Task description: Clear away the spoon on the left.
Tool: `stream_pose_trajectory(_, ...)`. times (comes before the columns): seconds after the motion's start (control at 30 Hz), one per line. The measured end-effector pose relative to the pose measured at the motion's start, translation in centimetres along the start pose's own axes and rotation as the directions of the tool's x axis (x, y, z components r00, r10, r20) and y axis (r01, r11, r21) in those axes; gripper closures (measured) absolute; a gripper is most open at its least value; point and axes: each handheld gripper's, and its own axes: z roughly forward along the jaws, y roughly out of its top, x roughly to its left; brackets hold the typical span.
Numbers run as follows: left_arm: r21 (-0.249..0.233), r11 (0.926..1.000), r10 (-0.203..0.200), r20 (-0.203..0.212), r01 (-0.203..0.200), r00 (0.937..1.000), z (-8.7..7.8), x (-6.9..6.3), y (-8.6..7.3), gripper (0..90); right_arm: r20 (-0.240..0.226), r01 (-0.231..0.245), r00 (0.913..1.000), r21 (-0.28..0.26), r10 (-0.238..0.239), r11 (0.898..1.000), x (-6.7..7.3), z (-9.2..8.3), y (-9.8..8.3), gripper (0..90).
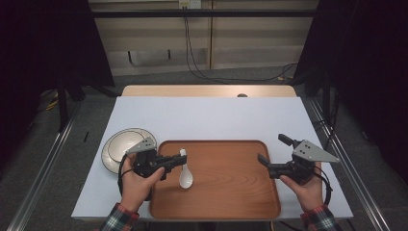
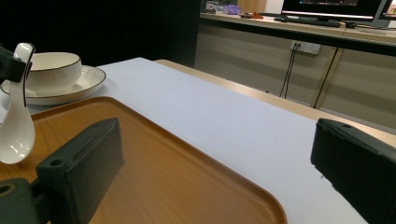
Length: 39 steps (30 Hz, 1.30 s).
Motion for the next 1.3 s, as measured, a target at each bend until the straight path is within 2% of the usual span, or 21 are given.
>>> stream_pose_trajectory(0.83, 0.051, 0.9987, 0.007, 0.037, -0.009, 0.9993, 0.8, -1.1, -1.0, 85.6, 0.003, -0.004, 1.0000, 0.000, 0.004, 1.000, 0.0, 0.1, 0.0, 2.0)
stream_pose_trajectory(0.97, 0.046, 0.9990, 0.002, 0.040, -0.004, 0.9992, 0.9, -1.1, -1.1, 85.6, 0.004, 0.000, 1.0000, -0.001, 0.000, 1.000, 0.0, 0.1, 0.0, 2.0)
stream_pose_trajectory(1.13, 0.047, 0.9986, -0.025, 0.056, 0.023, 0.9981, 1.2, -0.9, -1.4, 85.6, -0.001, 0.005, 1.0000, 0.001, -0.005, 1.000, 0.1, 0.1, -0.1, 2.0)
stream_pose_trajectory(1.3, 0.039, 0.9986, -0.037, 0.047, 0.035, 0.9982, 1.2, -0.7, -1.5, 85.6, 0.005, -0.001, 1.0000, 0.001, 0.001, 1.000, 0.0, 0.1, -0.1, 2.0)
